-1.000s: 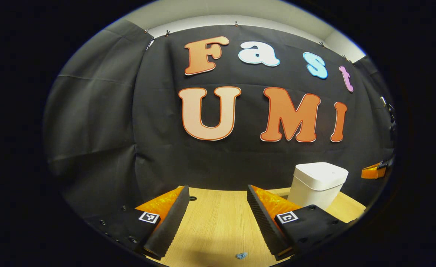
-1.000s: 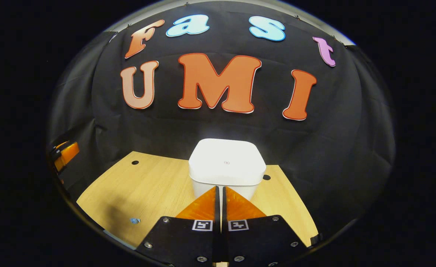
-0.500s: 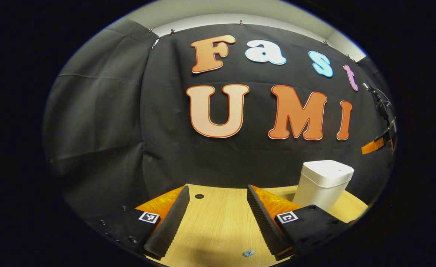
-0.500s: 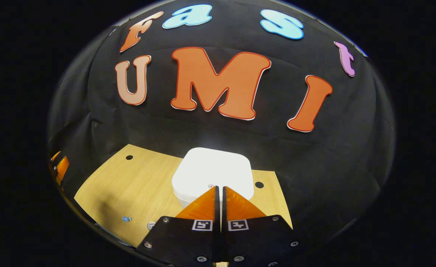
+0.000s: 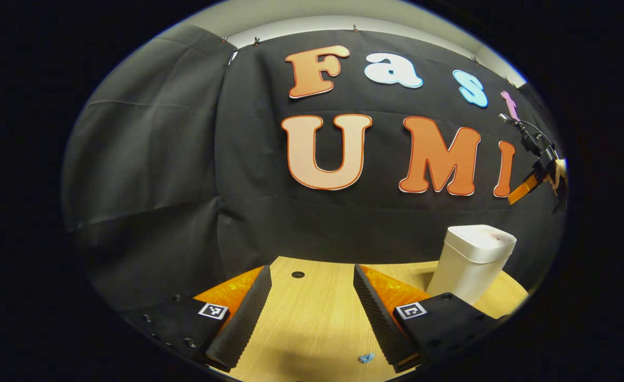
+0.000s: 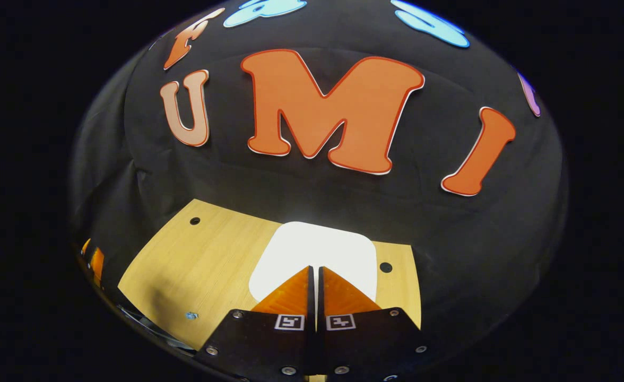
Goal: Press the lid of the desktop garbage bin to open it, pick up the crumpled paper on the desktop and throw it into the bin, then pick up the pop can on the desktop and drop it into the bin, and finally close the garbage bin lid.
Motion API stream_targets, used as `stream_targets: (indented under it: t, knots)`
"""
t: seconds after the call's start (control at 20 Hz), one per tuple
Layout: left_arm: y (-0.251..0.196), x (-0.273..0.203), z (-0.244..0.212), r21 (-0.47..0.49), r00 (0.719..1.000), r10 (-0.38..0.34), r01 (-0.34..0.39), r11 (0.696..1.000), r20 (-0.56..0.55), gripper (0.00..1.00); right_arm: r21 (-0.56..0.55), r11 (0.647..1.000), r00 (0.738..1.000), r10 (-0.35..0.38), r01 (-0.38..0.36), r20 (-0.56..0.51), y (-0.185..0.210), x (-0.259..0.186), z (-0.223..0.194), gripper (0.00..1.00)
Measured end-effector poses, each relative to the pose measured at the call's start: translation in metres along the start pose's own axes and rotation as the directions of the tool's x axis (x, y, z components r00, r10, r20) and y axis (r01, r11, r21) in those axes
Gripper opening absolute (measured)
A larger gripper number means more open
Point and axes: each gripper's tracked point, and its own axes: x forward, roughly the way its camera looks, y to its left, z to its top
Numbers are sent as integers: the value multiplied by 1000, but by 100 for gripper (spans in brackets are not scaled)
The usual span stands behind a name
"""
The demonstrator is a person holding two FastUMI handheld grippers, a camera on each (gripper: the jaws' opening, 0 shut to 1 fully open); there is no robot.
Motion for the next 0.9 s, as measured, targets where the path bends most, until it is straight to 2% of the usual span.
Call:
stream_targets:
  t: [0.2,0.4,0.9]
  knots:
    - [17,0,-4,0,1000,27,-27,1000,-5,99,-40,999,994,-10,5,-105,-2,27,-14,1]
    - [27,0,-12,-4,999,45,-46,999,-22,99,-54,999,977,-6,-5,-211,1,49,-41,1]
    - [46,-3,-18,-8,996,84,-85,996,-35,99,-97,995,945,-7,-26,-328,2,64,-82,1]
